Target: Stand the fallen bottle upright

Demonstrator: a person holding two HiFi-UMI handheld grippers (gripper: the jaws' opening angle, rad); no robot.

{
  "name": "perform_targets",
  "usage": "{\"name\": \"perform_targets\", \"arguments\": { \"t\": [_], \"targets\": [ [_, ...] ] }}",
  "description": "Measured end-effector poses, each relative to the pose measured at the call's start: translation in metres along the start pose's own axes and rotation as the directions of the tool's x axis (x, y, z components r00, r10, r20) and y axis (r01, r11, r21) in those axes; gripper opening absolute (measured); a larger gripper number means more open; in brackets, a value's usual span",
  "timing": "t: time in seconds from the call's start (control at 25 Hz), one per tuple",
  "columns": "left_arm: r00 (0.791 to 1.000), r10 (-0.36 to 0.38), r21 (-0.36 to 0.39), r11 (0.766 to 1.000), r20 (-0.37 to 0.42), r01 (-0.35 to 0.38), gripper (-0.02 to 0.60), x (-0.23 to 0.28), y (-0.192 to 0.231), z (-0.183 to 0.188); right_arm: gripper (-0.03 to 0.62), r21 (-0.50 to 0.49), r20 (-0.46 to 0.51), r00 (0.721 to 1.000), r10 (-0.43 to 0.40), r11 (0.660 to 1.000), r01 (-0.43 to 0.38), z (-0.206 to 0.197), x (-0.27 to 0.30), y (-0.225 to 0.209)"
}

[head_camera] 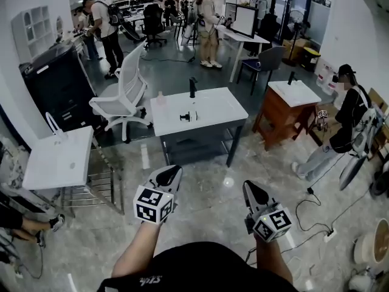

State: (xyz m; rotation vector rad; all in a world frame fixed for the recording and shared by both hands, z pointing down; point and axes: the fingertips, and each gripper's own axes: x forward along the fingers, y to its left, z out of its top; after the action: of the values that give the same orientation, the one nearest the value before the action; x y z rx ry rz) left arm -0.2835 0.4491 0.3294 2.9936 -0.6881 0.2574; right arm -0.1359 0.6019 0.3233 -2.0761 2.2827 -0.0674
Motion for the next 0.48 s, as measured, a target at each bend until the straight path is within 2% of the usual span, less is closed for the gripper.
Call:
{"name": "perform_targets", "arguments": {
  "t": [0.48],
  "targets": [
    [1.0,-0.023,-0.02,1.0,-0.016,0.022,0.037,0.025,-0.029,-0.011,0.015,0.131,-0.016,1.0,-0.027,0.991,0.029,-0.021,-0.026,-0.029]
  ]
}}
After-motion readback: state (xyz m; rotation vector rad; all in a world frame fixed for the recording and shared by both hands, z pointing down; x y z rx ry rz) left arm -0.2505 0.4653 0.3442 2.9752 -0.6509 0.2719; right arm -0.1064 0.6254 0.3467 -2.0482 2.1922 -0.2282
